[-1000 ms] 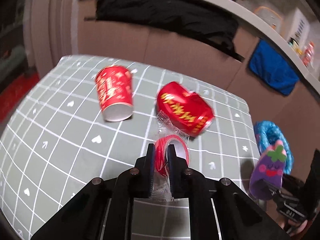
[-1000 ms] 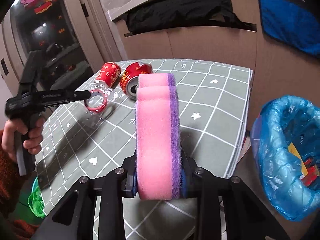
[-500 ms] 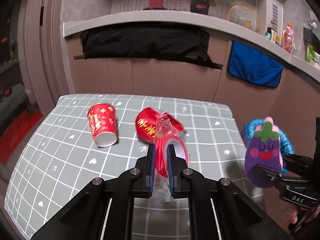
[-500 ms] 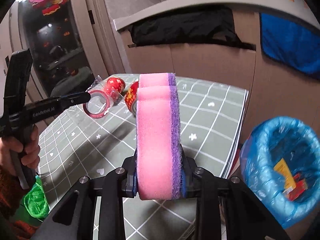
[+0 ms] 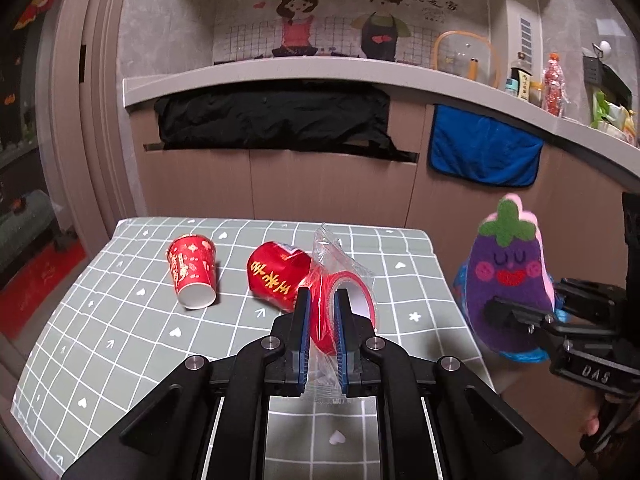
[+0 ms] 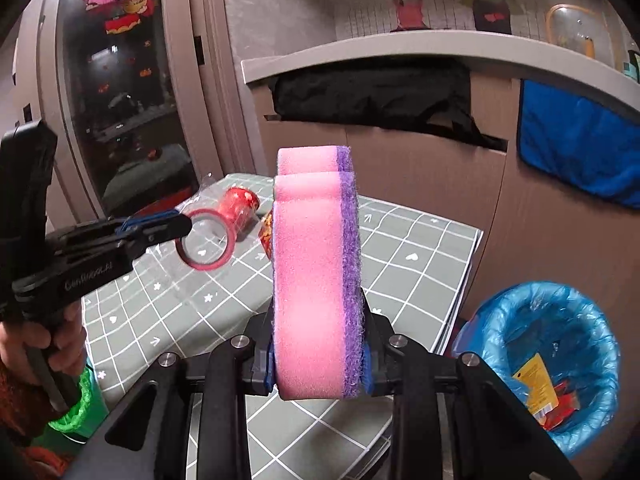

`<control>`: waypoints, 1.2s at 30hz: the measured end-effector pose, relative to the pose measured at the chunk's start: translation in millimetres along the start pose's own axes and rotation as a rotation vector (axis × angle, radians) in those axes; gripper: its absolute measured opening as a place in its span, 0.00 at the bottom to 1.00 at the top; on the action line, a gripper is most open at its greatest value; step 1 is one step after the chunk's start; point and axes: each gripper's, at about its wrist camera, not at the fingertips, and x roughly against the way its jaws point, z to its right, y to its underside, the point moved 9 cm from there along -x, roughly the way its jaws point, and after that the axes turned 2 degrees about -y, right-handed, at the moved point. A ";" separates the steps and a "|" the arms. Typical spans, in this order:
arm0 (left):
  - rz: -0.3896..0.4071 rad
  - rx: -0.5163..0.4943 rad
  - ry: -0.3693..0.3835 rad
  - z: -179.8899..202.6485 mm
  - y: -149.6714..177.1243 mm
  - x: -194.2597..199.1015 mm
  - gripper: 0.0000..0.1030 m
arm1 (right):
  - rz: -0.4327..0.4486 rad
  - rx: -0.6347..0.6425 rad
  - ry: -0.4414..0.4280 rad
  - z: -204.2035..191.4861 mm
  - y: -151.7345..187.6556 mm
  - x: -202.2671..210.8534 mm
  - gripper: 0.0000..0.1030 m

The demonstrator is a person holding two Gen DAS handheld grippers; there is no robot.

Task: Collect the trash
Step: 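Carry the tape roll and sponge over the blue-lined bin with both tools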

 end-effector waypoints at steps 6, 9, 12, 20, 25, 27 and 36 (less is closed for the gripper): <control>0.048 -0.009 0.033 26.8 -9.8 26.4 0.11 | 0.074 0.013 0.034 3.2 -12.9 37.1 0.27; 0.095 -0.025 0.057 48.8 -26.4 42.5 0.11 | 0.115 0.017 0.065 8.2 -17.8 61.4 0.27; 0.160 -0.062 0.093 83.1 -51.5 58.7 0.11 | 0.154 0.031 0.109 19.1 -23.1 87.5 0.27; 0.256 -0.115 0.198 171.2 -96.3 59.2 0.11 | 0.256 -0.025 0.266 93.3 -32.4 158.1 0.27; 0.229 -0.144 0.255 222.3 -105.0 28.6 0.11 | 0.292 -0.091 0.351 148.1 -28.0 181.2 0.27; 0.197 -0.170 0.273 241.1 -103.2 9.4 0.11 | 0.305 -0.130 0.366 168.8 -25.6 184.8 0.27; 0.062 -0.179 0.293 268.3 -85.2 -65.6 0.10 | 0.245 -0.217 0.385 225.4 -9.9 148.1 0.27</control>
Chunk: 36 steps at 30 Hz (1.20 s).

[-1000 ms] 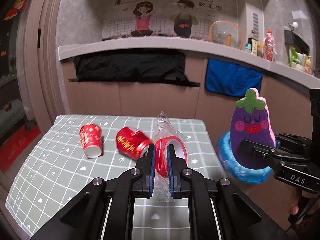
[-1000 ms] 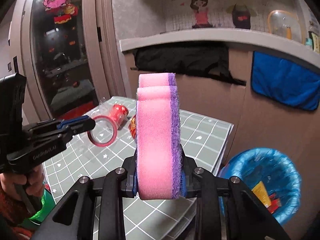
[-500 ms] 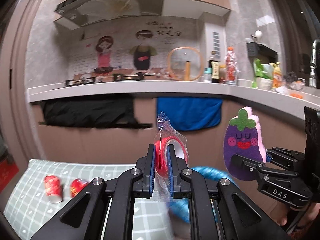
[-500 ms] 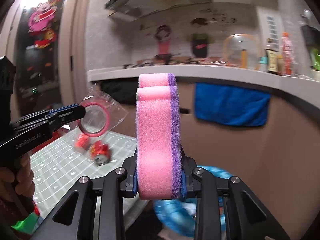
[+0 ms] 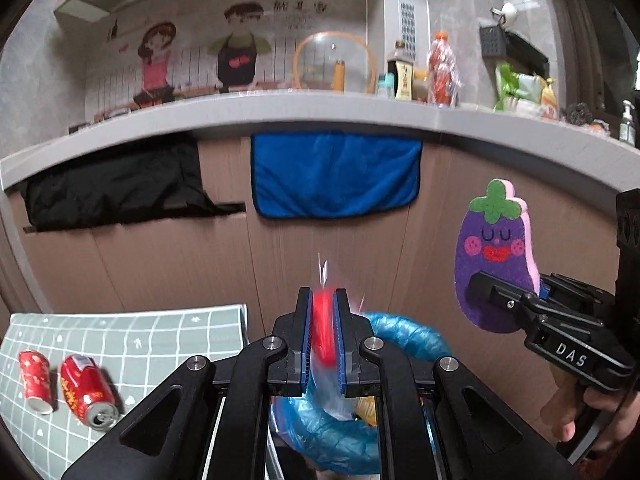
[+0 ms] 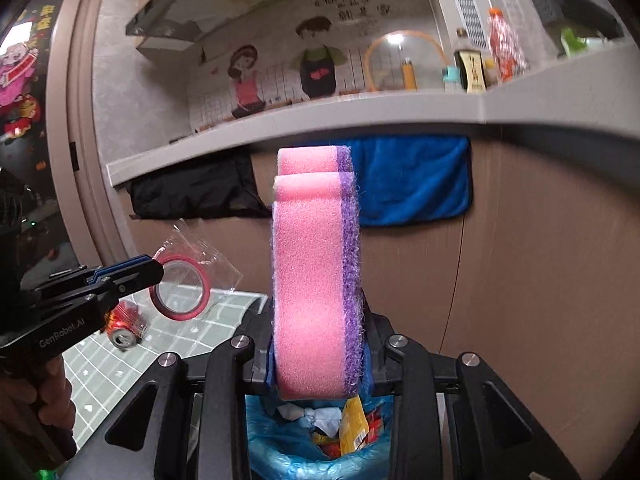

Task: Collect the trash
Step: 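Carry the tape roll and sponge over the blue-lined bin with both tools, then open both tools to drop the tape roll and sponge into the bin, then move both tools back over the red cup and can on the table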

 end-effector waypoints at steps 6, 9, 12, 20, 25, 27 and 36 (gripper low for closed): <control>-0.079 0.006 0.025 1.9 26.6 -34.0 0.09 | -0.086 -0.026 0.007 13.5 36.0 -34.9 0.27; -0.133 0.033 0.052 1.6 39.8 -51.6 0.07 | -0.123 -0.035 0.018 20.0 49.3 -46.7 0.27; -0.165 0.053 0.059 -3.7 48.5 -62.8 0.07 | -0.160 -0.045 0.035 28.2 59.1 -55.1 0.27; -0.247 0.123 0.118 -9.8 66.7 -77.1 0.09 | -0.277 -0.038 0.069 33.9 92.5 -74.8 0.33; -0.240 0.173 0.105 -30.9 71.9 -65.0 0.21 | -0.272 -0.059 0.057 27.4 91.3 -71.1 0.35; -0.231 0.190 0.108 -42.6 71.2 -57.7 0.28 | -0.269 -0.075 0.045 22.9 88.3 -67.9 0.35; -0.209 0.244 -0.027 -153.1 81.3 -5.2 0.30 | -0.330 -0.022 -0.095 -63.8 70.5 -77.8 0.37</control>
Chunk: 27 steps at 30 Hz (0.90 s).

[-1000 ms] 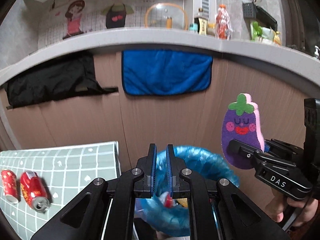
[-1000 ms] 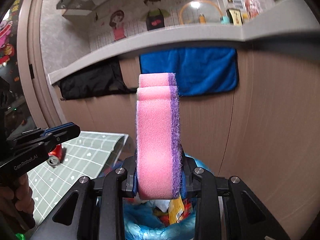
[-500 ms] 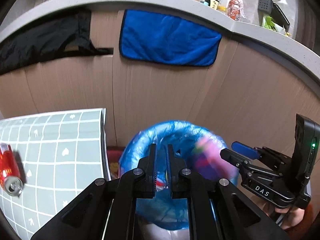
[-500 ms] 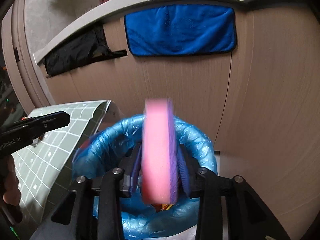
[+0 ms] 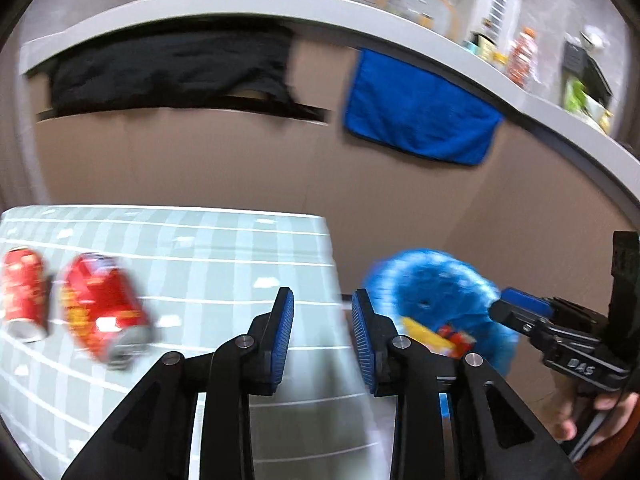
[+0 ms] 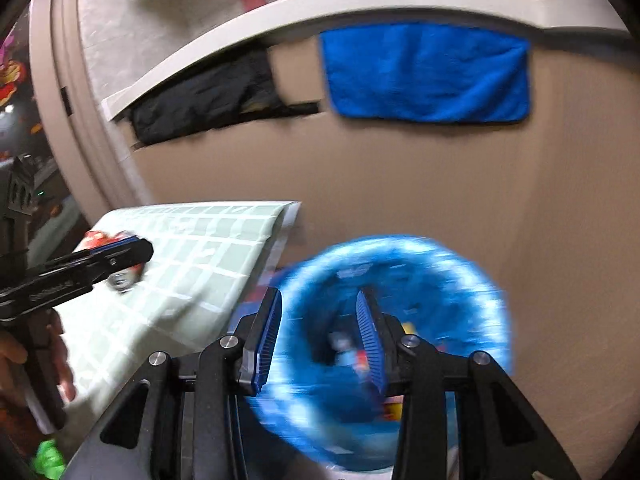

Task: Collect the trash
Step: 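Move both tools back over the red cup and can on the table, then grasp the red can with the right tool while the left tool grasps the red paper cup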

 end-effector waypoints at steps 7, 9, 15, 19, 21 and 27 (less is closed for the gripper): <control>0.059 0.120 -0.191 -143.0 1.2 53.3 0.31 | -0.101 0.249 -0.240 -134.9 -17.2 -36.8 0.37; 0.074 0.173 -0.222 -178.1 3.1 66.4 0.31 | -0.129 0.324 -0.279 -168.7 -24.7 -52.4 0.37; 0.123 0.322 -0.296 -275.8 17.6 101.4 0.34 | -0.240 0.387 -0.392 -239.6 -39.0 -119.6 0.37; 0.124 0.410 -0.274 -319.8 30.5 105.0 0.37 | -0.296 0.383 -0.400 -268.5 -34.3 -167.9 0.37; 0.095 0.430 -0.255 -329.9 36.6 99.0 0.38 | -0.317 0.373 -0.395 -271.6 -31.9 -187.8 0.37; 0.032 0.439 -0.165 -334.5 39.2 71.6 0.38 | -0.358 0.307 -0.438 -282.9 -17.2 -224.3 0.45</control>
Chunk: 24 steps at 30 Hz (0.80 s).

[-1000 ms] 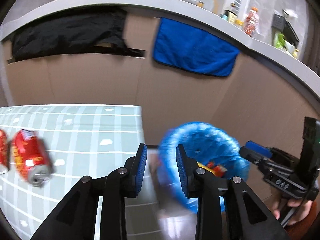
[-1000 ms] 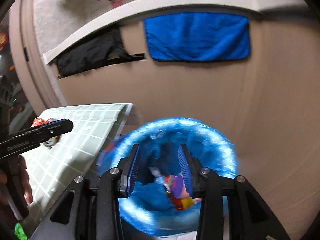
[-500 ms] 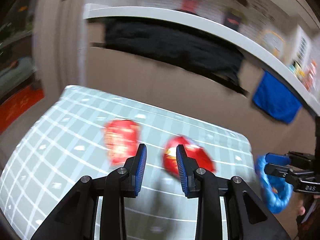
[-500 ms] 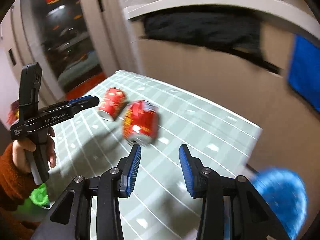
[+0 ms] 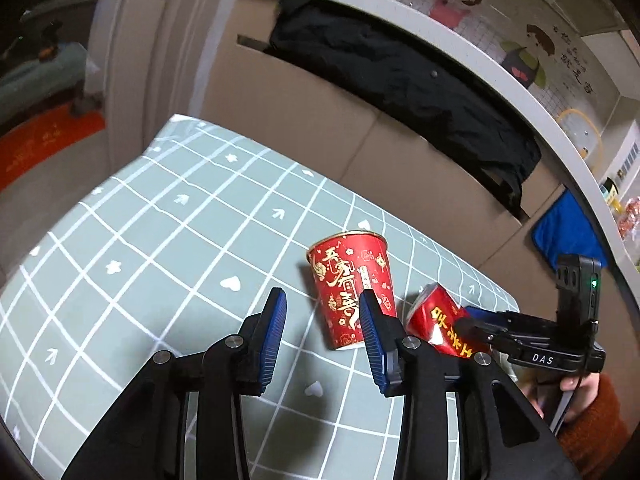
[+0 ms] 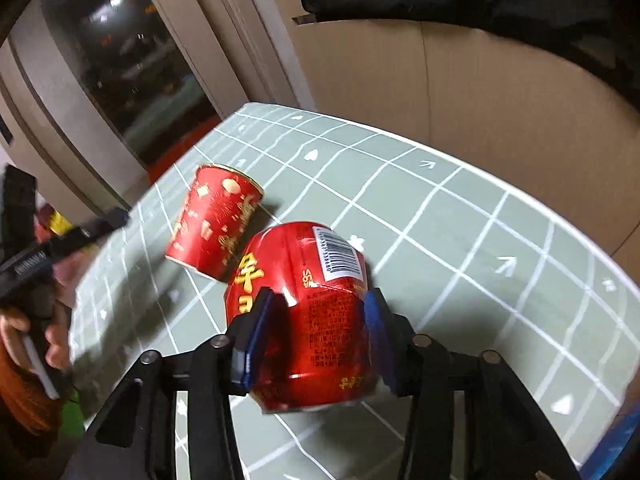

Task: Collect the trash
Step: 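Grasp the red can with the right tool while the left tool grasps the red paper cup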

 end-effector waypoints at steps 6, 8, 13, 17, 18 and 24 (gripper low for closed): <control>-0.039 0.058 0.039 5.0 -6.3 -20.3 0.40 | -0.017 0.033 -0.091 -18.2 0.7 -13.3 0.52; -0.038 0.074 0.036 5.1 -11.2 -22.2 0.41 | -0.111 0.053 -0.157 -30.2 12.1 -25.6 0.55; -0.008 0.023 0.007 11.0 -28.2 -22.6 0.43 | -0.142 0.225 -0.102 -53.5 33.6 -28.1 0.54; -0.016 0.034 -0.007 13.0 -27.6 -24.8 0.43 | -0.047 0.146 -0.055 -43.4 37.9 -2.2 0.53; -0.019 0.038 -0.010 13.2 -26.1 -26.2 0.43 | -0.023 0.123 -0.036 -38.1 40.4 7.2 0.53; -0.076 0.106 0.045 20.8 -16.6 -51.6 0.44 | 0.063 0.023 0.059 -4.2 66.5 59.8 0.53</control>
